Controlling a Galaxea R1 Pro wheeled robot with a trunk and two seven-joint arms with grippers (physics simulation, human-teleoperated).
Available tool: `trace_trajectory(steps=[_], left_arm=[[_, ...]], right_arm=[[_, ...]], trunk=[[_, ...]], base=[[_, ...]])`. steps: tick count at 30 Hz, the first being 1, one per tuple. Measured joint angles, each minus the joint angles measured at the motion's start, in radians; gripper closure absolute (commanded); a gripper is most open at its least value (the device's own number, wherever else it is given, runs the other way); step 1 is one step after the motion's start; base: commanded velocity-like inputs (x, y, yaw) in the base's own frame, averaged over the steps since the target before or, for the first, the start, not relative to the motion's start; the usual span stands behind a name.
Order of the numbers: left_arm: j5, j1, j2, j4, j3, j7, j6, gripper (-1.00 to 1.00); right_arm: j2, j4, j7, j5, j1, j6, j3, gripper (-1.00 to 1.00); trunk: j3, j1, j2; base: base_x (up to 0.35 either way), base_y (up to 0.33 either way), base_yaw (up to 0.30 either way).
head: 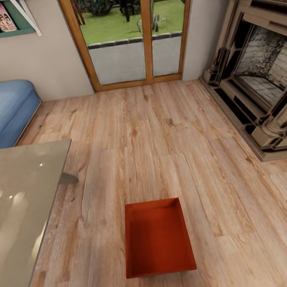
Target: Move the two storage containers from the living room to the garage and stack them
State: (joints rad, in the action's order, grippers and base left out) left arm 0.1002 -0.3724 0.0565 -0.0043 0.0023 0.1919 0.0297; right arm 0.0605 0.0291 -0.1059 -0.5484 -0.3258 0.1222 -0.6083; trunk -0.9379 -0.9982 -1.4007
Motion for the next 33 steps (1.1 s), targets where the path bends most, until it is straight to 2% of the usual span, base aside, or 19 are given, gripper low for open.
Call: trace_trajectory(steps=[33], left_arm=[[0.000,0.000,0.000,0.000,0.000,0.000,0.000,-1.00]], right_arm=[[0.000,0.000,0.000,0.000,0.000,0.000,0.000,-1.00]], trunk=[[-0.054,0.000,0.000]], base=[[0.000,0.000,0.000]])
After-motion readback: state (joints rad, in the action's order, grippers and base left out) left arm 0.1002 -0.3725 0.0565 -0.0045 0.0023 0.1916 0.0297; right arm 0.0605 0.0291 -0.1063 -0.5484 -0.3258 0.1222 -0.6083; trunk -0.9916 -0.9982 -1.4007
